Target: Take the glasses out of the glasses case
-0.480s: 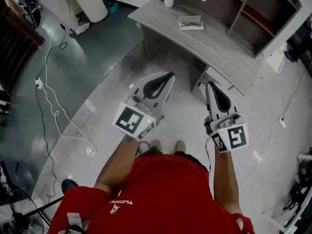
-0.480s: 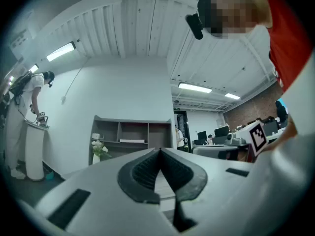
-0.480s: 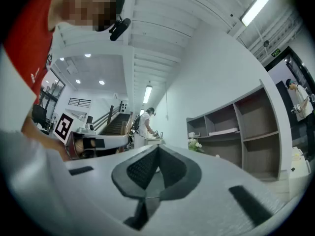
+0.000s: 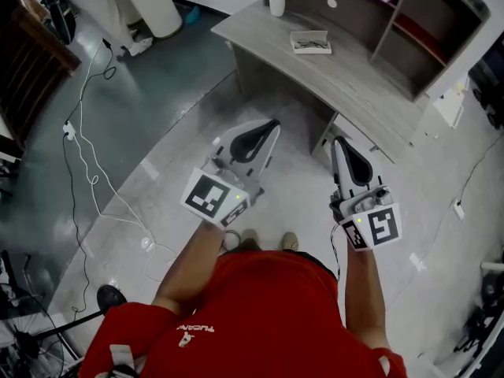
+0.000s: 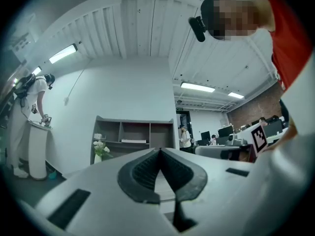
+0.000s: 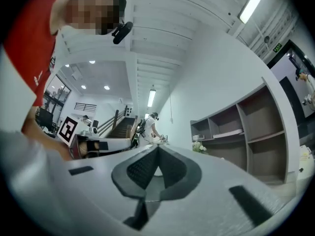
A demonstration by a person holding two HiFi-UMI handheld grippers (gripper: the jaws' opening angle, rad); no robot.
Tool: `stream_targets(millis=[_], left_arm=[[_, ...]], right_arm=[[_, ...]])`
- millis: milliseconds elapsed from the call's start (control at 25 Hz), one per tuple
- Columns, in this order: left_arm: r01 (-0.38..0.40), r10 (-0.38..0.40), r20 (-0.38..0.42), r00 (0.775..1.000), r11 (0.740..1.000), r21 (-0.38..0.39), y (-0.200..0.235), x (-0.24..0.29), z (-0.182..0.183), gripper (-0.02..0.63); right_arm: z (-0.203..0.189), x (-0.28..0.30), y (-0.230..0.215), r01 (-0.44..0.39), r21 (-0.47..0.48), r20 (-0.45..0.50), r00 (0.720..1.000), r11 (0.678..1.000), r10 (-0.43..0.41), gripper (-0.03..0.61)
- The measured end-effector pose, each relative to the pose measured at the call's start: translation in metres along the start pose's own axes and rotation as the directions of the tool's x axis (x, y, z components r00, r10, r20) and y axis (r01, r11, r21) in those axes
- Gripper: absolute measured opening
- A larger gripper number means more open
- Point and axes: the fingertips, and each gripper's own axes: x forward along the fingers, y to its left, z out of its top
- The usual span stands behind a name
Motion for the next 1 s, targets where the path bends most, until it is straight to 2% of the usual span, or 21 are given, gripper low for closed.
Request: stream_targets(millis=[480, 720, 1000], left_arm=[[-0.073, 0.073, -0.008, 0.997, 0.997, 0.015, -0.012, 0.048, -0.009, 0.01], [-0.115, 0.115, -0.004, 0.993, 0.993, 0.019, 0.017, 0.063, -0.009, 0.01], [-0.098, 0.098, 0.018, 0.995, 0.995, 0.016, 0.08, 0.102, -0.031, 0.009]], right_arm=[[0.002, -0.012, -0.068, -0.086, -0.034, 0.007, 0.996, 0.996, 0.086, 0.005], [-0.001, 0.02, -0.09, -0.119, -0.045, 0.002, 0.993, 0.992, 0.12, 0.005], [-0.029, 0.09, -0.116, -0.134, -0.087, -0.039, 0.991, 0.987, 0.131, 0.005]])
